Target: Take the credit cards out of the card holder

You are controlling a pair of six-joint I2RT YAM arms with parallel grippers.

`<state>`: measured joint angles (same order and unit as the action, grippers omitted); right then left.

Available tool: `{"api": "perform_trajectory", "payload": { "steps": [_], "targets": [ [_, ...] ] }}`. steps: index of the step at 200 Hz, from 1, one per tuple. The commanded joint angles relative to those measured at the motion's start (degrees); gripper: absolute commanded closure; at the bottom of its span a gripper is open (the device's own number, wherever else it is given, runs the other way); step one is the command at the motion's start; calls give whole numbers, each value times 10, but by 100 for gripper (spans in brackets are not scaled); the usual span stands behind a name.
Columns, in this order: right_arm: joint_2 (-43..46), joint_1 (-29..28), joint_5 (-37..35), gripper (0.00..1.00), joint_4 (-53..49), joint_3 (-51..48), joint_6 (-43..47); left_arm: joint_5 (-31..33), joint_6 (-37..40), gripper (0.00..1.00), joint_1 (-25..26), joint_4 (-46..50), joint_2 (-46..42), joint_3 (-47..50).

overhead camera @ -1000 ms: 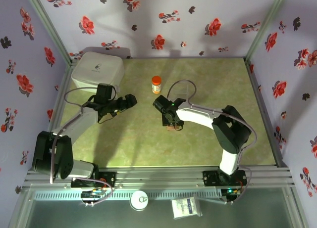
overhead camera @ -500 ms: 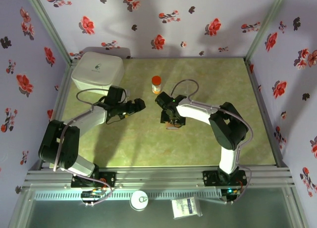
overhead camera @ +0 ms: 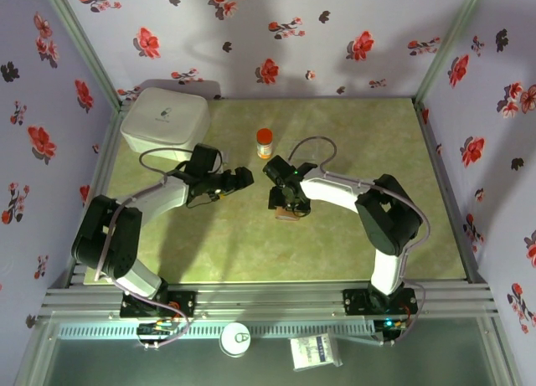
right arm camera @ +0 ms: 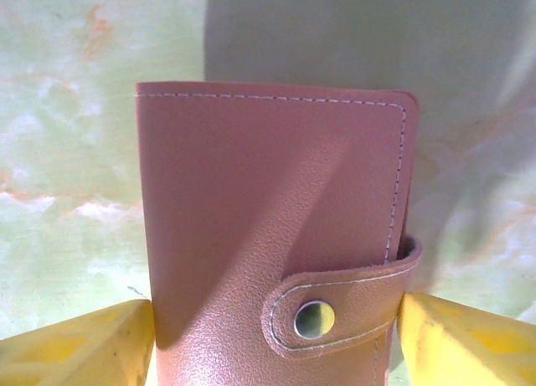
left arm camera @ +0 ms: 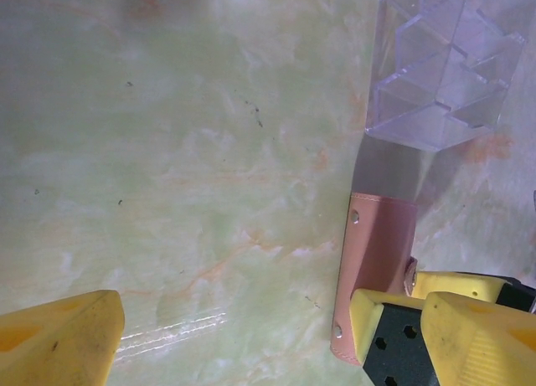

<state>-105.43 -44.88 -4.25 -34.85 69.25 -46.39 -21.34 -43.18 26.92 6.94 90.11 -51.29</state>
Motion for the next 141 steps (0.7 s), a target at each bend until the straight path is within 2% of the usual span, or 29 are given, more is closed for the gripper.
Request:
{"api": "perform_trajectory", "payload": {
  "steps": [1, 60, 99, 141],
  "targets": [
    [5, 1, 40, 28, 19, -14, 28, -8, -7, 8, 5, -7, 6, -16],
    [28, -7, 64, 34, -2, -27, 72, -6, -9, 9, 13, -3, 7, -18],
    [60, -8, 39, 27, -22, -31, 65, -8, -24, 11, 28, -8, 15, -26],
    [90, -6, 16, 26, -39, -22, 60, -30, -62, 22, 56, -43, 35, -32]
  ]
}}
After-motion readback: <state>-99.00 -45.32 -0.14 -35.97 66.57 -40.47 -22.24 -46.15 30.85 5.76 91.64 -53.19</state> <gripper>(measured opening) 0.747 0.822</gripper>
